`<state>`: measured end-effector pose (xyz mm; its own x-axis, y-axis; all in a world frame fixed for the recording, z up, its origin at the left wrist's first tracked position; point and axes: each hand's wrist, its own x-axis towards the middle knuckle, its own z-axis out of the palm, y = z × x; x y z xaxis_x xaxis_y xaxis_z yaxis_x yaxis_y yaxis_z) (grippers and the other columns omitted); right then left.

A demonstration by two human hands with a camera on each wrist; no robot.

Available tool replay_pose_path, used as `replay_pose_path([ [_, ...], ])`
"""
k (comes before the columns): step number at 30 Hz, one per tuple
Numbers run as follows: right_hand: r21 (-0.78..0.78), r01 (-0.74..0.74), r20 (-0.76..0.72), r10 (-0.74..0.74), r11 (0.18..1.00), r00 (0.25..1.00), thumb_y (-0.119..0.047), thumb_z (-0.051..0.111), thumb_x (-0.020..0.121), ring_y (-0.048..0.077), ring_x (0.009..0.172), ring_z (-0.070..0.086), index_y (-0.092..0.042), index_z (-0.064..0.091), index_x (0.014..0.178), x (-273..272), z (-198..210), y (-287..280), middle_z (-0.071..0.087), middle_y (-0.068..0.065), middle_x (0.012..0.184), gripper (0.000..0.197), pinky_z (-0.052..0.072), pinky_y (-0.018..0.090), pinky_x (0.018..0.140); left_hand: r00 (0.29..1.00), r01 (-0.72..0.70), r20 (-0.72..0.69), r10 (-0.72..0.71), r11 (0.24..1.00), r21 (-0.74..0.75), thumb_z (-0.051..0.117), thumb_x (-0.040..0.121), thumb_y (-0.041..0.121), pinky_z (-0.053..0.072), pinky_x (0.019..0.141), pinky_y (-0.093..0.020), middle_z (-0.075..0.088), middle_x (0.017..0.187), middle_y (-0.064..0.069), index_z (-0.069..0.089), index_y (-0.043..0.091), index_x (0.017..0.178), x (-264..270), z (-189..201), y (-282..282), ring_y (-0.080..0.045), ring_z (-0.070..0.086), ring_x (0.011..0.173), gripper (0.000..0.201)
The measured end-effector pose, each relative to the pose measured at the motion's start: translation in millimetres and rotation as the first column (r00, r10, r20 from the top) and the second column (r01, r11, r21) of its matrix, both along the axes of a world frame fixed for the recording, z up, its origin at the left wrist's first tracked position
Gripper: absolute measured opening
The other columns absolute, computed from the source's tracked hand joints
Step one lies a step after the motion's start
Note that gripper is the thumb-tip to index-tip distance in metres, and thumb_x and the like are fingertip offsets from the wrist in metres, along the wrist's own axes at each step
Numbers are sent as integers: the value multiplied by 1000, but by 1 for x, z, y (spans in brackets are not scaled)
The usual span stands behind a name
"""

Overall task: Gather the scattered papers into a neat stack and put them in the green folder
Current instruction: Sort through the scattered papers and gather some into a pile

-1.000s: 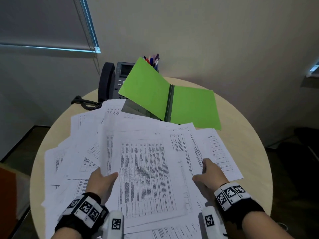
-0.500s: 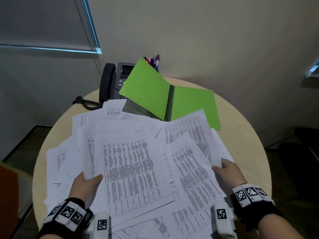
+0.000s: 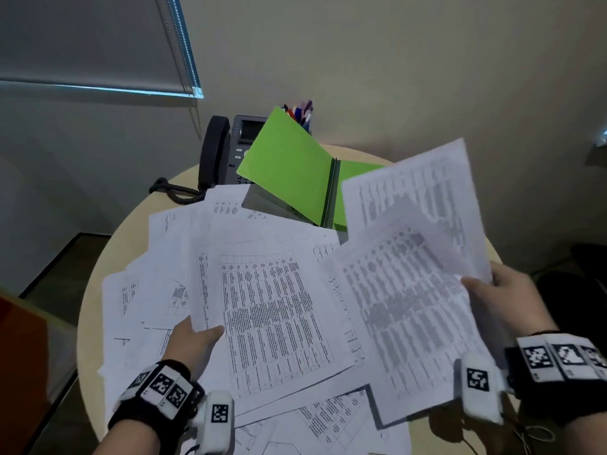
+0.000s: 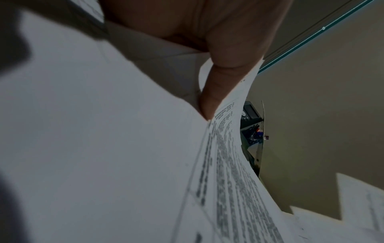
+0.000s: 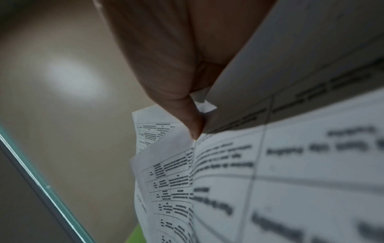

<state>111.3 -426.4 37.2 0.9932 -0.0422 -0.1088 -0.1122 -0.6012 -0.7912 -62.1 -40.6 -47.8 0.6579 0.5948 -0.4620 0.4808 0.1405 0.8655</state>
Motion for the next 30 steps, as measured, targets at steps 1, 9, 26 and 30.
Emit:
replay_pose_path([
  [1,29,24,8,-24,999,1000,-20,64,84,25,91,65,-10,67,106,4,5,-5,69,3,91,25,55,35,70,1000,0,2,0,999,-40,57,87,-5,42,87,-34,62,110,-14,53,-2,124,0,-2,1,-28,57,96,37],
  [9,238,98,96,-124,966,988,-11,64,86,31,98,64,-14,68,107,2,40,-6,68,13,101,21,48,48,95,997,76,12,-75,984,-161,50,84,-16,42,96,-36,63,106,-19,46,-8,128,6,-3,-12,-33,57,101,44],
  [26,179,-115,-369,175,977,913,-30,42,99,28,109,56,-9,66,100,-60,-72,94,64,5,102,32,37,32,101,989,142,-39,-144,988,-60,68,80,-1,48,75,-25,67,102,-14,62,2,108,16,-3,-48,-19,62,82,29],
  [30,62,-27,-244,41,998,969,-21,47,97,34,100,57,-5,65,99,-43,-58,74,64,23,101,25,37,46,102,998,55,-32,-58,996,-65,64,83,-1,42,85,-30,60,103,-15,53,-9,119,10,-1,-34,-25,55,92,38],
])
